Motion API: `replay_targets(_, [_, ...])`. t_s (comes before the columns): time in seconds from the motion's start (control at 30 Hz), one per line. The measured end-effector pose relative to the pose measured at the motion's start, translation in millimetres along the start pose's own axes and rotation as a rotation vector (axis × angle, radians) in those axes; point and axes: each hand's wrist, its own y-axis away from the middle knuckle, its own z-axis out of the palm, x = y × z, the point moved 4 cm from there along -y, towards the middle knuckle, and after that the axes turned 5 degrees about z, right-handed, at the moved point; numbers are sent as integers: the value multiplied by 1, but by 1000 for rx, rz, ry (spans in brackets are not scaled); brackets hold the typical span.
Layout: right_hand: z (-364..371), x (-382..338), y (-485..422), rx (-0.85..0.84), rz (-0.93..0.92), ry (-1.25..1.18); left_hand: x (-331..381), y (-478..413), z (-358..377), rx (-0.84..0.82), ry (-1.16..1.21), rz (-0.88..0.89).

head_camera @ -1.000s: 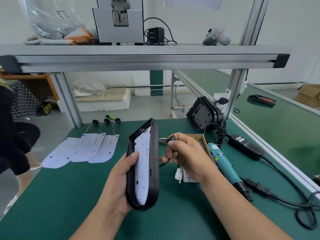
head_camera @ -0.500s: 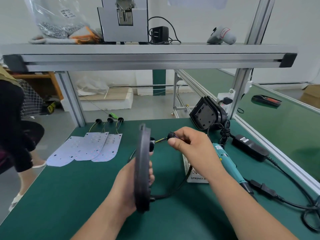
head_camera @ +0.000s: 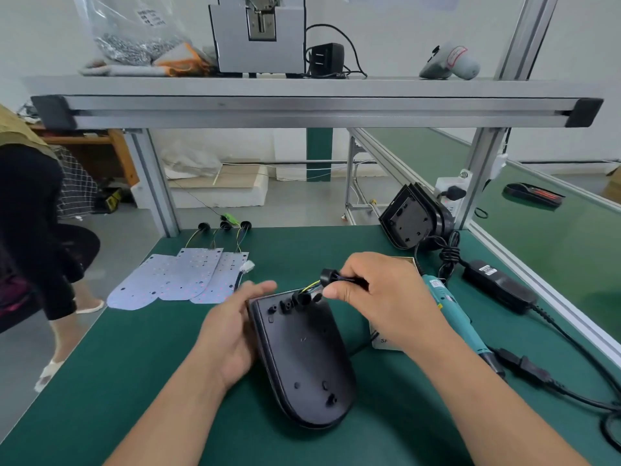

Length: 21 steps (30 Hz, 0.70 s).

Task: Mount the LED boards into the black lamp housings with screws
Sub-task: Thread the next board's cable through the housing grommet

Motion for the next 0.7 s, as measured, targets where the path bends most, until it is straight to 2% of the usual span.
replay_targets(0.07, [0,4,-1,-43,14,67,8,-4,-5,8,44,39])
replay_targets(0.13, [1,4,-2,-87,5,148,11,0,-3,-27,-90,149])
replay_targets(0.27, [5,0,-2,-151,-61,385,6,13,10,-45,-804,536])
replay_targets(0.33, [9,-3,1,-219,-107,469,4,19,19,-57,-1029,716])
replay_targets(0.5, [20,-13,4,-282,-102,549,-6,29,47,-332,-1105,876])
replay_targets(0.6, [18,-10,2,-263,55,374,-10,29,54,-339,-1187,923])
replay_targets(0.7, [11,-3,2,-265,198,206,-9,27,54,-343,-1168,931])
